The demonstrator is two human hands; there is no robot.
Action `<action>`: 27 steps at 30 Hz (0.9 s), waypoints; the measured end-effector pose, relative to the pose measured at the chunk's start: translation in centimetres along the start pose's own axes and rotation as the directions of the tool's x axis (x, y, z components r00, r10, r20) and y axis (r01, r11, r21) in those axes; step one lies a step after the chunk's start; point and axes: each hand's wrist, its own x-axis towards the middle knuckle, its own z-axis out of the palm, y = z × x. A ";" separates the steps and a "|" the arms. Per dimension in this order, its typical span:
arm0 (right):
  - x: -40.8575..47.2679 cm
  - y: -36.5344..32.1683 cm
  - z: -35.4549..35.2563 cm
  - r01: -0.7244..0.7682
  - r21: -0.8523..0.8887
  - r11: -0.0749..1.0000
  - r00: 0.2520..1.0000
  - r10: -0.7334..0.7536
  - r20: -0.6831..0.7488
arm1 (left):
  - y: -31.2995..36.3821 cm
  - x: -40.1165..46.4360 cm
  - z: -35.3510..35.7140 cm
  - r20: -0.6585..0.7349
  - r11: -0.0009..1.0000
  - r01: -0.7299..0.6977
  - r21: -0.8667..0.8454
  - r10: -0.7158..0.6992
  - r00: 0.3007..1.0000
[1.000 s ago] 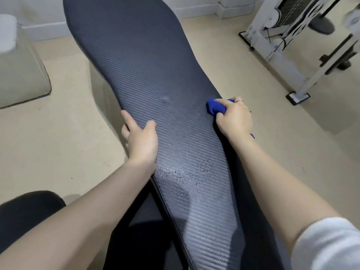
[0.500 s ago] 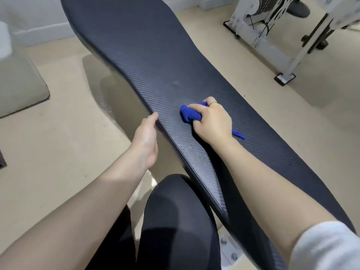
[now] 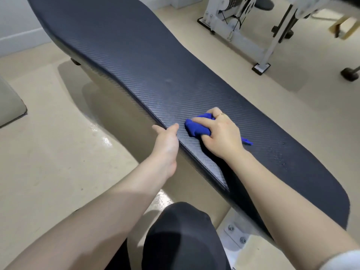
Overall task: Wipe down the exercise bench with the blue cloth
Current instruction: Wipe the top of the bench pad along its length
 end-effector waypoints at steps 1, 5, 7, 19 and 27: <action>-2.0 -0.2 -0.2 0.074 0.025 0.997 0.997 -0.075 0.026 | 0.2 0.1 0.3 -0.010 1.000 0.016 0.001 -0.016 1.000; -6.6 0.4 -0.8 0.155 0.118 0.981 0.982 -0.166 0.089 | 0.9 1.0 1.7 -0.072 0.996 0.080 -0.029 -0.082 0.994; -3.5 1.4 -0.5 0.030 0.091 0.995 0.999 -0.031 0.010 | 1.6 0.8 2.9 -0.135 0.993 0.117 -0.019 -0.119 0.984; -2.1 1.8 -0.6 -0.090 0.067 0.994 0.996 0.092 -0.017 | 1.3 0.6 5.1 -0.430 0.991 0.053 0.124 0.006 0.903; -3.8 1.6 -0.7 -0.169 0.060 0.984 0.983 0.173 -0.064 | 1.2 0.5 5.4 -0.482 0.984 0.023 0.175 0.066 0.874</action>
